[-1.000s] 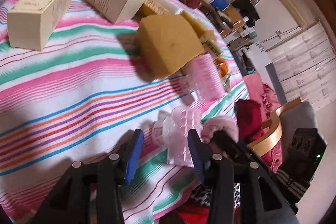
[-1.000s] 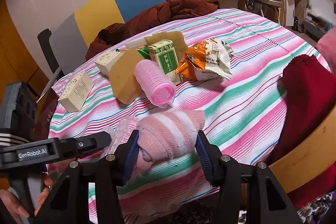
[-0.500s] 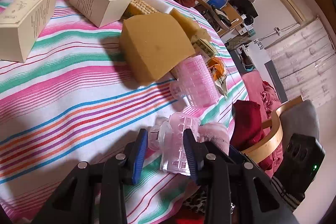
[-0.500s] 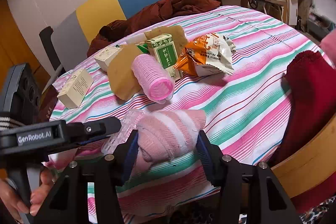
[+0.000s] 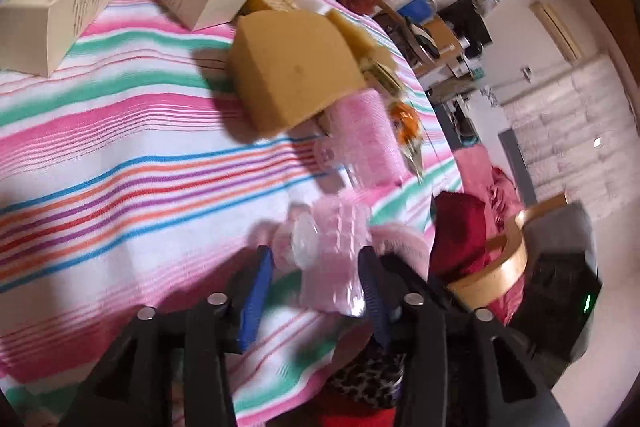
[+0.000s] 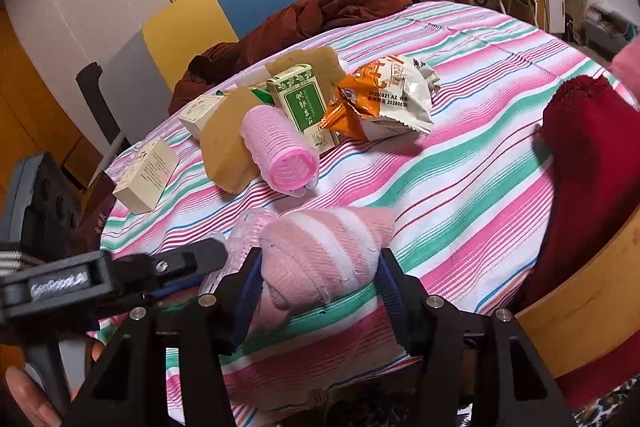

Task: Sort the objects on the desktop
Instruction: 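Grasp the clear pink hair roller with left tool while right tool grasps pink sock roll, then carry both held items over the gold tray and open both tools to drop them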

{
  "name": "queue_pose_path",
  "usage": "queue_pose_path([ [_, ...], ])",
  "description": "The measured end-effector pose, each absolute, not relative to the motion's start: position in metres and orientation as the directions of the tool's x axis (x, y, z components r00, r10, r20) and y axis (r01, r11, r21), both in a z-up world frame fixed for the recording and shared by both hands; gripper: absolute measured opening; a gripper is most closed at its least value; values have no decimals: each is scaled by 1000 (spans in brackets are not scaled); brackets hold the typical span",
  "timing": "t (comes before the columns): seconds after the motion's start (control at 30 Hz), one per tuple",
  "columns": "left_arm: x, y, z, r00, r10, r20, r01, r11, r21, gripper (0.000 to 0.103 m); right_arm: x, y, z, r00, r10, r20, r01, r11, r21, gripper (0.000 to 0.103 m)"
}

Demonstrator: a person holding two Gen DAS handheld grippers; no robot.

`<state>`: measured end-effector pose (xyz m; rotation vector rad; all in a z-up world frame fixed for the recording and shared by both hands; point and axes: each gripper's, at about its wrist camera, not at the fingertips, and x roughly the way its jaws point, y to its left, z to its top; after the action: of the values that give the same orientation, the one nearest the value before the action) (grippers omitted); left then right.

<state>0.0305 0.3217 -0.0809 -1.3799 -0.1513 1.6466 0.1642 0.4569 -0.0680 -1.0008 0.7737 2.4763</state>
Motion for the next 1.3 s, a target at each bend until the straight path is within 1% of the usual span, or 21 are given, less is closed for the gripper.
queue_pose_path([
  [0.13, 58, 332, -69, 28, 636, -771, -749, -497, -438, 50, 162, 466, -68, -693, 49, -719, -473, -783, 403, 57],
  [0.2, 60, 335, -67, 10, 635, -773, -759, -498, -419, 50, 160, 469, -67, -691, 18, -723, -459, -783, 419, 56],
  [0.3, 54, 338, -66, 24, 640, -768, -746, -499, -440, 50, 158, 474, -67, -690, -8, -724, -452, -776, 440, 56],
  [0.4, 47, 342, -66, 4, 620, -784, -760, -508, -406, 50, 158, 473, -67, -689, -7, -725, -454, -775, 439, 56],
  [0.5, 34, 343, -73, 61, 634, -771, -726, -502, -471, 50, 157, 473, -68, -689, -3, -725, -461, -770, 441, 56],
  [0.57, 32, 345, -74, 70, 638, -767, -720, -500, -482, 49, 158, 471, -68, -688, 5, -726, -464, -772, 434, 56],
  [0.63, 35, 349, -73, 67, 628, -775, -737, -493, -462, 48, 158, 472, -68, -687, 8, -727, -467, -772, 432, 56],
  [0.7, 38, 353, -72, 63, 617, -784, -754, -485, -442, 40, 158, 472, -68, -687, 9, -726, -468, -770, 434, 56],
  [0.73, 39, 355, -72, 61, 613, -788, -761, -482, -434, 40, 157, 472, -67, -688, 10, -726, -468, -770, 433, 56],
  [0.83, 36, 348, -72, 56, 615, -786, -746, -497, -442, 39, 157, 471, -66, -684, 29, -729, -471, -780, 411, 55],
  [1.0, 31, 336, -71, 45, 619, -784, -721, -523, -454, 39, 159, 472, -67, -689, 35, -724, -481, -770, 420, 55],
  [1.2, 28, 310, -69, -24, 603, -798, -704, -576, -415, 39, 157, 469, -67, -685, 45, -727, -485, -772, 410, 55],
  [1.3, 27, 292, -65, -54, 619, -784, -690, -590, -419, 39, 157, 468, -67, -688, 46, -724, -486, -770, 413, 55],
])
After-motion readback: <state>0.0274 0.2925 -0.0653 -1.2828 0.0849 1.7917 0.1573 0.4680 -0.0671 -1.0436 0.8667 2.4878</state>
